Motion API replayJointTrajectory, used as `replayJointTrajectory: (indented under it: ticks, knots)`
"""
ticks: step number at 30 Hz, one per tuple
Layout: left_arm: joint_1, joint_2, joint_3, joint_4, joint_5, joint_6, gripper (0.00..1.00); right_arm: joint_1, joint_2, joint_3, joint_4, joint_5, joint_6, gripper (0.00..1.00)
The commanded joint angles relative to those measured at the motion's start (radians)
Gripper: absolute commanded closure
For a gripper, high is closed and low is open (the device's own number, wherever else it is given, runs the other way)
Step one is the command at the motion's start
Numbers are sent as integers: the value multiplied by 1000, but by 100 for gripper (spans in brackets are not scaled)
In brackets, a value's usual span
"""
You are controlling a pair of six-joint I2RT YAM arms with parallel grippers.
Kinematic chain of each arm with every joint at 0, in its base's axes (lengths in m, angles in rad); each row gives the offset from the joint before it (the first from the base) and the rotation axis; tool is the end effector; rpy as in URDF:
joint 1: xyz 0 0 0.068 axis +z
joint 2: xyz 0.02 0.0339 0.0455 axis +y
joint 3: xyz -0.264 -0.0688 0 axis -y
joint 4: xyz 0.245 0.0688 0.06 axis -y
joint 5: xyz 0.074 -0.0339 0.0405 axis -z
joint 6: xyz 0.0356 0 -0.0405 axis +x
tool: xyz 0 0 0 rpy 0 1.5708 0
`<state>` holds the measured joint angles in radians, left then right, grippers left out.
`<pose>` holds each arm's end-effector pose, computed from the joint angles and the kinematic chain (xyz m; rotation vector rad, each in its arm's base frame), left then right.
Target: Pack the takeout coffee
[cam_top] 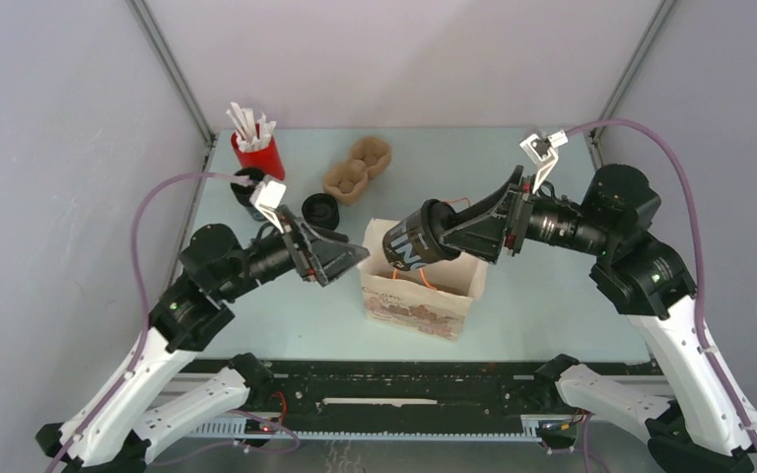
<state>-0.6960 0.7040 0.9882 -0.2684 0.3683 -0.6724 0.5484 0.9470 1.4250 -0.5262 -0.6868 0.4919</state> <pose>0.1025 -0.1024 0.4124 0.3410 1.6923 -1.3340 0.1223 0.1012 0.4889 -0.6238 1.6742 1.3257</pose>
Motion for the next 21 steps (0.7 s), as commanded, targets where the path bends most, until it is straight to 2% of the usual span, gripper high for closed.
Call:
replayJointTrajectory:
  ticks: [1, 6, 9, 16, 21]
  knots:
    - [16, -31, 116, -332, -346, 8, 10, -8, -32, 54, -171, 184, -254, 37]
    - [14, 105, 168, -396, -323, 84, 18, -5, -30, 57, -256, 298, -422, 41]
    - [6, 214, 203, -407, -352, 130, 27, 15, -9, 81, -289, 317, -469, 46]
    - [-31, 397, 295, -437, -464, 224, 34, 104, -1, 160, -304, 328, -468, 47]
    - [-37, 492, 348, -458, -512, 264, 41, 161, -2, 233, -330, 389, -478, 47]
